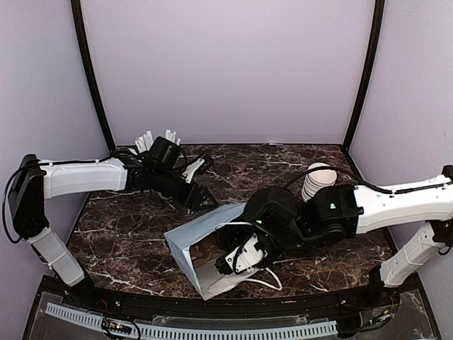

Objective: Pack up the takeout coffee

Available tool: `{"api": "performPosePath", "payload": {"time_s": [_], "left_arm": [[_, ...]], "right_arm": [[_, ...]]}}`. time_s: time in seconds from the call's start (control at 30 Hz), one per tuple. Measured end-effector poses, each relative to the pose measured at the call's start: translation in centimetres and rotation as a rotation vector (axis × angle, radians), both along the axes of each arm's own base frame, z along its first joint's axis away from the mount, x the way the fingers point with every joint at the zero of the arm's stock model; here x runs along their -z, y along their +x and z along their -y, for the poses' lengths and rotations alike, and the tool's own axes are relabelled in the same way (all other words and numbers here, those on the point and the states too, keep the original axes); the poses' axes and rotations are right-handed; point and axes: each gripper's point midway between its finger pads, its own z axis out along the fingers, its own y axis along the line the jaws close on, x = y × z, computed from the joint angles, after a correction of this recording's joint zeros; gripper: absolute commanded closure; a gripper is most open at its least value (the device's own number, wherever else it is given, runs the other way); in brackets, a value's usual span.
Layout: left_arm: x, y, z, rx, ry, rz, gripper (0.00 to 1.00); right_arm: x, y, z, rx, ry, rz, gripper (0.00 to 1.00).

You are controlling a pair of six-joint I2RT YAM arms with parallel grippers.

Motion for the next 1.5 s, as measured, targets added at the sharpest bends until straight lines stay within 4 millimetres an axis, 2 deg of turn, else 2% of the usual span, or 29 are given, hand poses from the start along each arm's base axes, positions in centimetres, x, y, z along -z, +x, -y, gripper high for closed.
{"api": "performPosePath", "payload": {"time_s": [0.37, 0.67, 0.97, 1.5], "left_arm": [[0.9, -1.3, 0.4, 0.047, -0.031, -0.054, 0.36], [1.5, -1.9, 0.7, 0.077, -0.045, -0.088, 0.38], [2.0, -1.9, 0.8, 0.083, -0.047, -0.106, 0.39], [3.0, -1.9, 1.0, 0.09, -0.041, -0.121, 0.4]], "right_arm": [[0.4, 0.3, 0.1, -0.001, -0.012, 0.022, 0.59], [0.7, 0.8, -0.8, 0.017, 0.0, 0.041, 0.6], [2.6, 1.5, -1.7, 0.042, -0.042, 0.038, 0.6], [2.5, 3.0, -2.2, 0.087, -0.033, 0.036, 0.62]]}}
